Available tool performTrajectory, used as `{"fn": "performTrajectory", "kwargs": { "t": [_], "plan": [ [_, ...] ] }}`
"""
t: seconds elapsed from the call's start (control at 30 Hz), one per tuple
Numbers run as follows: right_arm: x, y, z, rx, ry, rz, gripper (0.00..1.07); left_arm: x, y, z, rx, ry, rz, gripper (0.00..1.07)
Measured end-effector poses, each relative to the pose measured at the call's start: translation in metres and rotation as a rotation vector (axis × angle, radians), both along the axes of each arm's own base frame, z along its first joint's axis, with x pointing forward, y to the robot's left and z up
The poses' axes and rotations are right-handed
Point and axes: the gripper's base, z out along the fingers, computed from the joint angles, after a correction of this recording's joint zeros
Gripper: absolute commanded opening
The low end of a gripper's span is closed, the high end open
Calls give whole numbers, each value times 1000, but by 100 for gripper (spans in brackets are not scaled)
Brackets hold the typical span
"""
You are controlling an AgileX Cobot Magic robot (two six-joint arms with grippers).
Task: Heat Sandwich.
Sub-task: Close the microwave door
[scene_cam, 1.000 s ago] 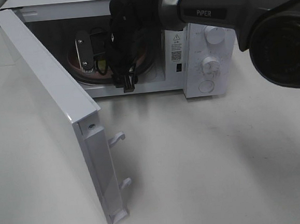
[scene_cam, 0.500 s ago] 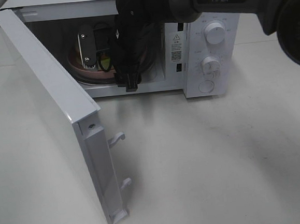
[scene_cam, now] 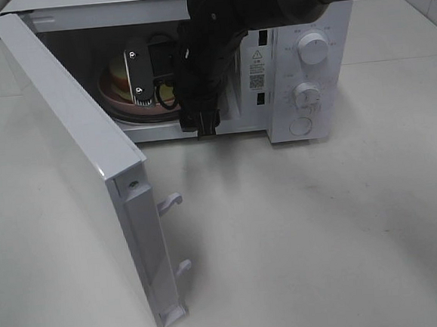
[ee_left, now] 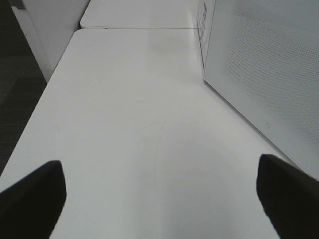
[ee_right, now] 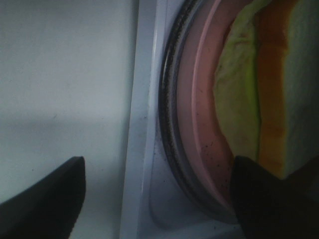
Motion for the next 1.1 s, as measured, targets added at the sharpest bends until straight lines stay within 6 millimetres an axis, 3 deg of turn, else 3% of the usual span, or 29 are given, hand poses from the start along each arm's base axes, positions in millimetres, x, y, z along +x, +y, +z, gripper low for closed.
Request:
{"fn": "performTrajectory", "kwargs": {
  "t": [0.47, 1.1],
  "plan": [
    [-23, -16, 15, 7, -3, 5, 76, 0, 0, 0, 0, 0, 0, 98],
    [-72, -52, 35, 28, 2, -6, 76, 0, 0, 0, 0, 0, 0, 98]
  ]
}}
